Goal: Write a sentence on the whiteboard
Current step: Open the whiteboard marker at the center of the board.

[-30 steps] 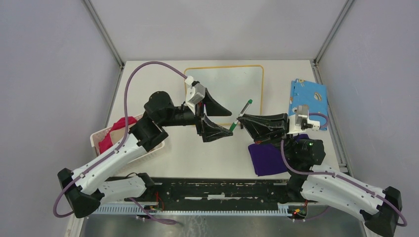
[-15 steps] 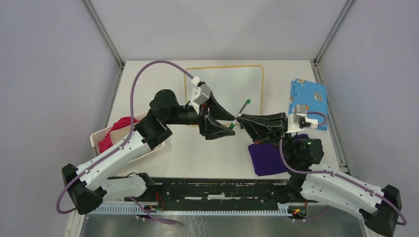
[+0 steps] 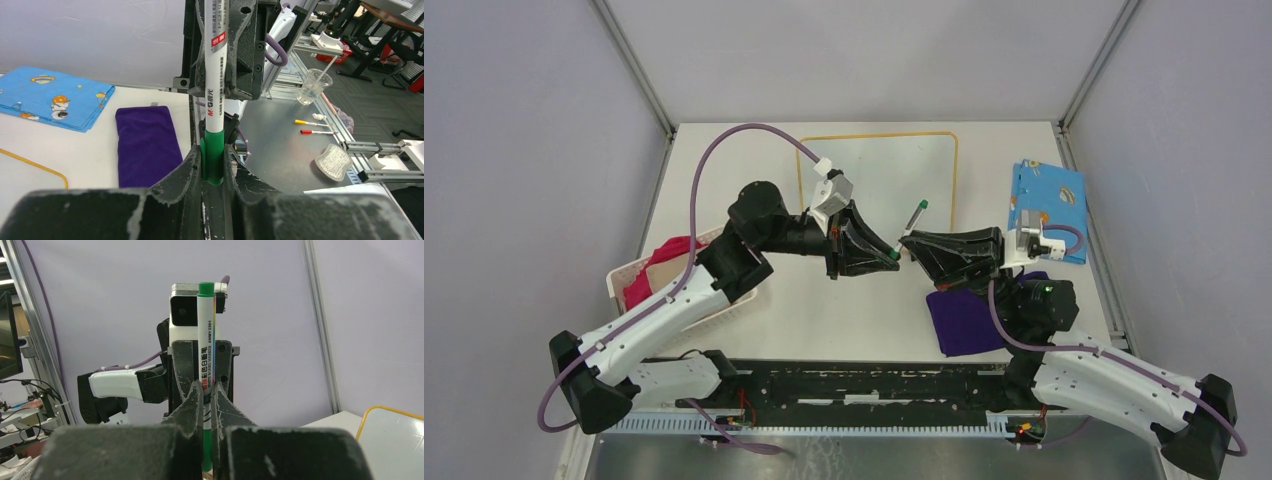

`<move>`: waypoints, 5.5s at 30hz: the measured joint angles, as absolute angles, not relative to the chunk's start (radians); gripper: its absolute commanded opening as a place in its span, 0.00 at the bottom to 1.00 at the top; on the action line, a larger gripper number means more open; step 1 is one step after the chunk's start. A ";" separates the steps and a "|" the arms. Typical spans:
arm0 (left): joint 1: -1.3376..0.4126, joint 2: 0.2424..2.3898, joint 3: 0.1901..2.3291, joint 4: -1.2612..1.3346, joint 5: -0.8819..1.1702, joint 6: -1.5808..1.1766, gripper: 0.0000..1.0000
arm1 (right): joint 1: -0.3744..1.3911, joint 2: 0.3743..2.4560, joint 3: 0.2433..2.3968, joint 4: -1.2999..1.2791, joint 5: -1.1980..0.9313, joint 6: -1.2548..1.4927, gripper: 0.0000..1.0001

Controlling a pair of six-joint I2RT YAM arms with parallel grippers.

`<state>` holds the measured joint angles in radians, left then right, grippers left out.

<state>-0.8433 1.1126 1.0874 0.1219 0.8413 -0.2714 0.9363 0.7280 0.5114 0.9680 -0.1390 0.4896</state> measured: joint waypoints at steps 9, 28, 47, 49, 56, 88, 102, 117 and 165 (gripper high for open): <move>-0.844 1.111 1.097 0.056 0.813 -0.259 0.02 | 0.935 0.697 0.568 0.794 -0.142 0.461 0.83; -1.048 0.982 1.137 -0.423 0.041 0.424 0.02 | 0.935 0.559 1.093 -0.284 -0.010 0.065 0.83; -1.270 0.880 0.970 -0.340 -0.442 1.008 0.02 | 0.935 0.708 1.080 -0.397 -0.062 0.103 0.80; -1.270 0.900 0.979 -0.348 -0.444 1.007 0.02 | 0.935 0.714 1.063 -0.360 -0.080 0.123 0.80; -1.270 0.927 0.990 -0.368 -0.447 1.009 0.02 | 0.935 0.767 1.059 -0.303 -0.082 0.183 0.80; -1.271 0.992 1.188 -0.657 -0.409 0.950 0.02 | 0.935 0.963 1.119 -0.334 -0.203 0.327 0.57; -1.271 0.987 1.188 -0.675 -0.411 1.050 0.02 | 0.935 1.047 1.122 -0.357 -0.264 0.343 0.43; -1.271 0.986 1.188 -0.698 -0.417 1.063 0.02 | 0.930 1.063 1.125 -0.340 -0.281 0.351 0.12; -1.199 0.986 1.138 -0.629 -0.479 0.958 0.02 | 0.921 0.669 0.906 -0.383 0.062 0.301 0.00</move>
<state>-1.1988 0.9855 1.1378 -0.6289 -0.4786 0.9577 0.9207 0.6689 0.9058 -0.3832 0.0616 0.3012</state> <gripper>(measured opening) 0.236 0.151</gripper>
